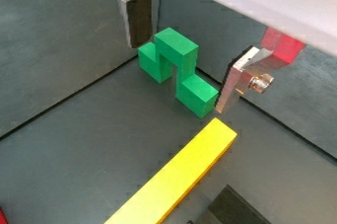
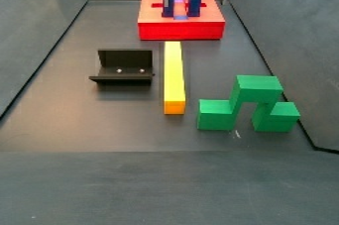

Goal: Pick up the yellow object. Move up. Move to above the board. Insert the yellow object.
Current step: Pick up the yellow object.

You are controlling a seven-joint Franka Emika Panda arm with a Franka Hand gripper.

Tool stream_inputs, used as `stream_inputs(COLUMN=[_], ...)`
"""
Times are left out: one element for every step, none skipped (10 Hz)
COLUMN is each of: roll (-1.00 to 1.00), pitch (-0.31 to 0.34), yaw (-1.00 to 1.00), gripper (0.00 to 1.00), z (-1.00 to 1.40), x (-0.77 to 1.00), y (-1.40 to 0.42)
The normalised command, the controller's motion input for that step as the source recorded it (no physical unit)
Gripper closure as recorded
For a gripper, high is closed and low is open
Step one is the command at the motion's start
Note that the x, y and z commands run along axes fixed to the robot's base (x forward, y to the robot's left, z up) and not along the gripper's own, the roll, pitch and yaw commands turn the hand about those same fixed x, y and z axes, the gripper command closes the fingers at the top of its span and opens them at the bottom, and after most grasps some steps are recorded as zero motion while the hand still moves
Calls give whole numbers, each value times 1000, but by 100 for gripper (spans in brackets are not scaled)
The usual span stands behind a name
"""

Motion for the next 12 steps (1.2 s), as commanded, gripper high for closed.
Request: stream_inputs(roll=[0, 0, -23, -19, -33, -26, 0, 0, 0, 0, -46, -46], pitch=[0, 0, -10, -34, -34, -31, -44, -67, -99, -166, -166, -166], yaw=[0, 0, 3, 0, 0, 0, 0, 0, 0, 0, 0, 0], gripper=[0, 0, 0, 0, 0, 0, 0, 0, 0, 0, 0, 0], z=[0, -9, -143, -223, -240, -340, -620, -869, -909, -937, -874, -817], x=[0, 83, 434, 483, 500, 591, 591, 543, 351, 0, 0, -6], y=[26, 0, -111, -114, -74, -83, -157, -231, -197, -154, -51, 0])
